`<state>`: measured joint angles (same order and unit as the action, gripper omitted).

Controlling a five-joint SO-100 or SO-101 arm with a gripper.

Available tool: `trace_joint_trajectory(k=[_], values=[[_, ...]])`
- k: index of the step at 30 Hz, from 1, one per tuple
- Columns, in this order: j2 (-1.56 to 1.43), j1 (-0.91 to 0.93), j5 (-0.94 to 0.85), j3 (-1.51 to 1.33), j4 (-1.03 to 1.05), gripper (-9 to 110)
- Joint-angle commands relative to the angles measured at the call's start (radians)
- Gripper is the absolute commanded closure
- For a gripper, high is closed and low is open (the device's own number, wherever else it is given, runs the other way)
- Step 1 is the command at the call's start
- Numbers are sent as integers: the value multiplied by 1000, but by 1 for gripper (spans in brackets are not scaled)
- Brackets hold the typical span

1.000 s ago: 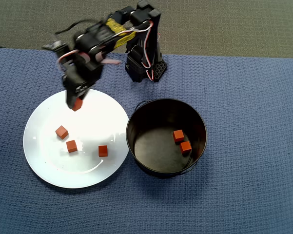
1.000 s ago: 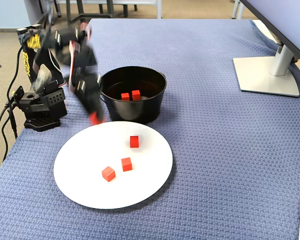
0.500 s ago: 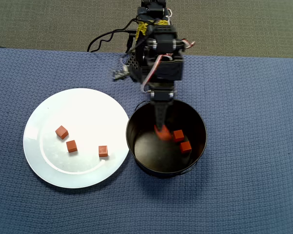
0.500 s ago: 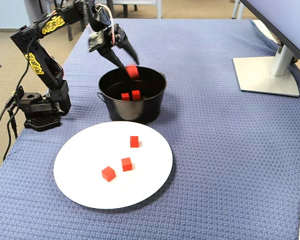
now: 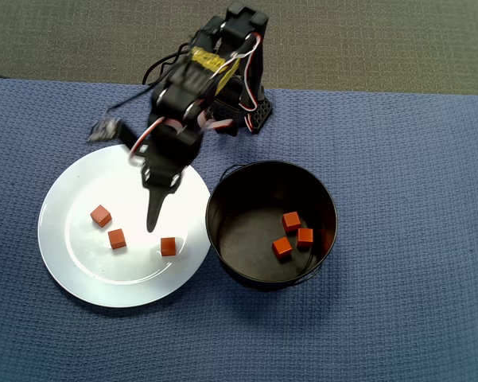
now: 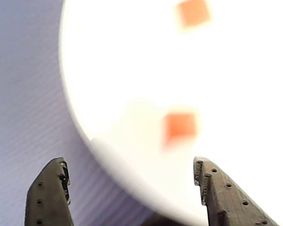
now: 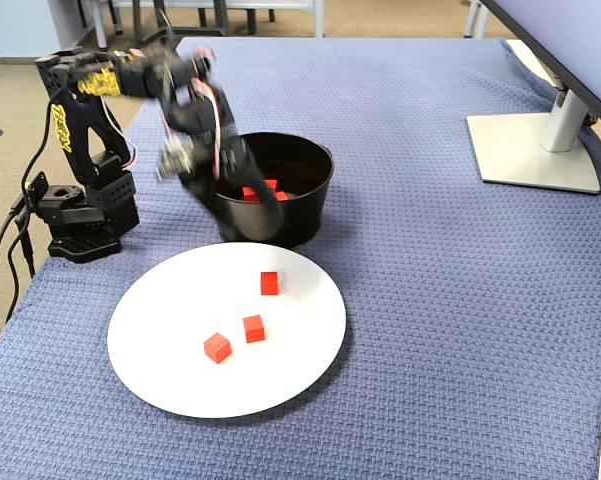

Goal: Pick up the red cubes from the white plate and place them in the black recipient

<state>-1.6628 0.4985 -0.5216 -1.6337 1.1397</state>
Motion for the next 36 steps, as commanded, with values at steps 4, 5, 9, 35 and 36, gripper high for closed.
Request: trace_joint_trajectory(k=[4,5,9,35,36], values=[[183,8,0,15,-133,77],[207,-2,-3,26,-133,77],[258,-35,-54,44,-118,77],[462,-147,-84,163,-109,85],[459,-147,-81,160,-110,89]])
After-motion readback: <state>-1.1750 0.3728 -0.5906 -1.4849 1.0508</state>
